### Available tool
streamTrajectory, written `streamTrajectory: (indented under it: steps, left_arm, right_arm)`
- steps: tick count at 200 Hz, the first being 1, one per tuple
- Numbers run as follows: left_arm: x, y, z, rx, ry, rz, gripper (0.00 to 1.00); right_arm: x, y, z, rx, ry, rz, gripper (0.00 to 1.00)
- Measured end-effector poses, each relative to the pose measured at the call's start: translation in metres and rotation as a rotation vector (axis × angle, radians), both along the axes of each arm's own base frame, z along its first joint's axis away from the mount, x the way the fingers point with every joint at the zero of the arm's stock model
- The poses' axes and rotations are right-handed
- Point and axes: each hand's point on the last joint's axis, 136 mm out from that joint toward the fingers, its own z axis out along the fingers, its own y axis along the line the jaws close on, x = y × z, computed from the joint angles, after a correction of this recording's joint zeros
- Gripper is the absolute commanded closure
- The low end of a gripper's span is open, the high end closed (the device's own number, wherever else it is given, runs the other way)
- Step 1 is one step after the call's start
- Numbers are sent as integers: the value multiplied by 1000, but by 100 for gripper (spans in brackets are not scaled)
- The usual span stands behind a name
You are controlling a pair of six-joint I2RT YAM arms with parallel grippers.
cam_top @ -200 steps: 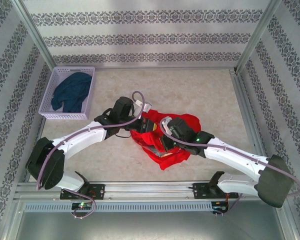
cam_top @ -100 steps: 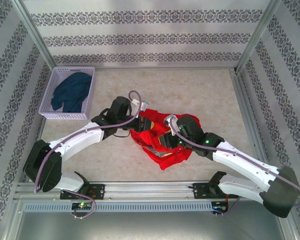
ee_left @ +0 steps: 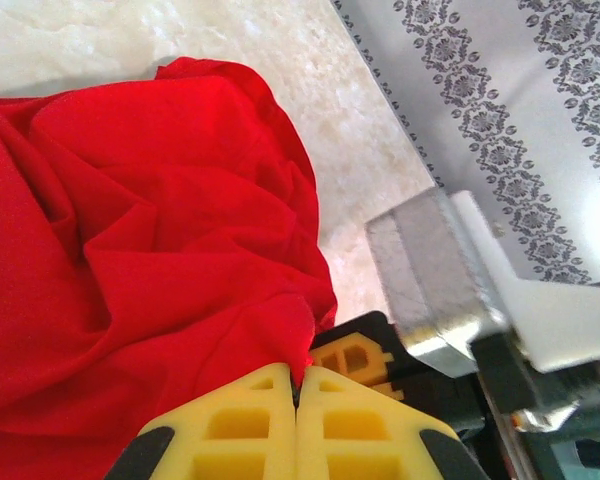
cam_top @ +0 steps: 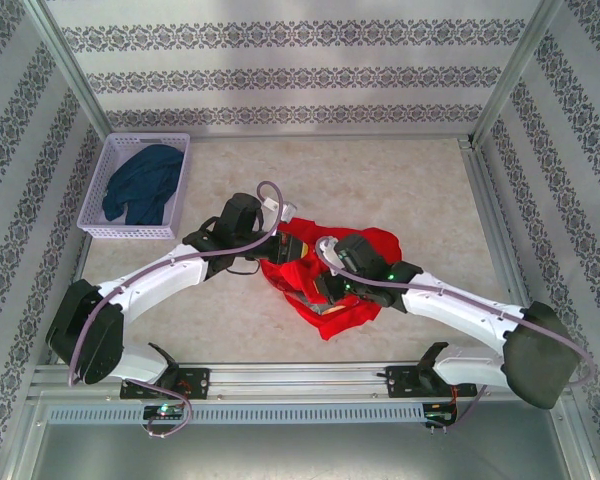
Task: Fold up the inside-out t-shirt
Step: Adjust the T-shirt at the center of the table.
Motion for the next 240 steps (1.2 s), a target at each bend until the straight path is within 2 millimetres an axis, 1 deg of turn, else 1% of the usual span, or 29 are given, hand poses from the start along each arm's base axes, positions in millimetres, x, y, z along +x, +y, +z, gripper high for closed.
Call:
streamTrajectory:
  steps: [17,36,61,79,98,119,130,139,150,165,180,185,197,212,228,240]
  left_arm:
    - [2,3,-1,14,-2,19,100]
    - [7,9,-1,27,-10,51,100]
    - [20,24,-2,50,-11,127,100]
    - [28,36,-5,57,8,184,100]
    - [29,47,-9,42,44,221,100]
    - [33,67,-11,-1,81,280,100]
    - [32,69,-8,-54,98,276,100]
    - [28,63,-2,-114,114,239,100]
    - [21,53,6,-174,124,186,100]
    - [8,40,15,-218,127,110,100]
    - [-1,34,16,-197,123,73,94]
    - [-3,33,14,-182,125,71,89]
    - [-1,38,7,-120,117,101,73]
    - [7,50,-5,-20,108,174,56]
    - [15,70,-24,110,97,265,46]
    - [17,85,-39,207,101,323,39]
  right_arm:
    - [-1,-2,10,18,-23,-1,100]
    - [-3,-5,28,55,-60,-1,100]
    - [-3,-15,52,100,-108,-15,100]
    - [0,-25,73,141,-150,-35,100]
    - [6,-34,102,200,-206,-53,100]
    - [8,-47,125,250,-262,-73,100]
    - [9,-51,129,264,-271,-78,100]
    - [9,-51,126,272,-267,-75,100]
    - [7,-48,117,271,-247,-62,100]
    - [8,-45,100,259,-210,-52,100]
    - [6,-44,87,256,-190,-48,100]
    - [5,-44,85,258,-189,-45,100]
    - [5,-43,85,269,-198,-40,100]
    - [3,-41,92,295,-222,-25,100]
    - [1,-39,100,331,-254,-7,100]
    - [-4,-39,101,354,-271,10,100]
